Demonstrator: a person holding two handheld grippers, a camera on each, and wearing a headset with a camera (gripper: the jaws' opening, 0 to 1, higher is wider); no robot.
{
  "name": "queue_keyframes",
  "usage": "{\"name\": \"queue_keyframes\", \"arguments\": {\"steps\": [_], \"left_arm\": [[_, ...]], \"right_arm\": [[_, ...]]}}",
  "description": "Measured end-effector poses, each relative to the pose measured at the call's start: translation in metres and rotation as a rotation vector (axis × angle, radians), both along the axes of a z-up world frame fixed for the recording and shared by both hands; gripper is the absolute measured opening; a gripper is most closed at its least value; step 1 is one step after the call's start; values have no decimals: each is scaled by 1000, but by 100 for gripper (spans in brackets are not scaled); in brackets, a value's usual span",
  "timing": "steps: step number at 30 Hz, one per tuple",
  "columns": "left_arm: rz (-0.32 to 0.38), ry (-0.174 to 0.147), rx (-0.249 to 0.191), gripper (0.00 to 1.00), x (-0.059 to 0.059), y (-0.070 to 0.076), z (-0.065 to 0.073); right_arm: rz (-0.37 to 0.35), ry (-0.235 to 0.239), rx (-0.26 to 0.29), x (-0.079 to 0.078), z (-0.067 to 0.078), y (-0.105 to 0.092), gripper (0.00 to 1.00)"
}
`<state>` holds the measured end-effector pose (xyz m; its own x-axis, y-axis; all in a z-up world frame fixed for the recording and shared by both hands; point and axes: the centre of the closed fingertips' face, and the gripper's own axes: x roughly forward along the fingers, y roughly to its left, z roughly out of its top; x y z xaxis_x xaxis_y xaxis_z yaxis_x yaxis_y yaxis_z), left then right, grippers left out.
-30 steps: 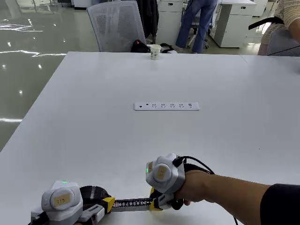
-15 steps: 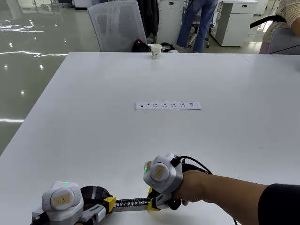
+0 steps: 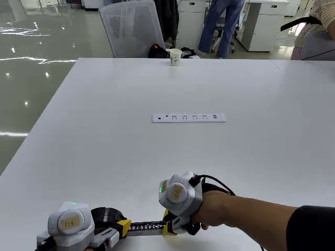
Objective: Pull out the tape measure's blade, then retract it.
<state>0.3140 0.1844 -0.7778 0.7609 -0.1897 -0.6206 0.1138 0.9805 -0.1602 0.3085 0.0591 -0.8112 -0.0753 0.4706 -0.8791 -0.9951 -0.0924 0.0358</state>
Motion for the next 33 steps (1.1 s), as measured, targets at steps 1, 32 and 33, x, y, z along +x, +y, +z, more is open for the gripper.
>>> {"name": "queue_keyframes", "arguments": {"steps": [1, 32, 33], "left_arm": [[0, 0, 0, 59, 0, 0, 0], [-3, -1, -9, 59, 0, 1, -1], [-3, -1, -9, 59, 0, 1, -1]], "right_arm": [[0, 0, 1, 0, 0, 0, 11], [-23, 2, 26, -1, 0, 12, 11], [-22, 2, 26, -1, 0, 12, 11]]}}
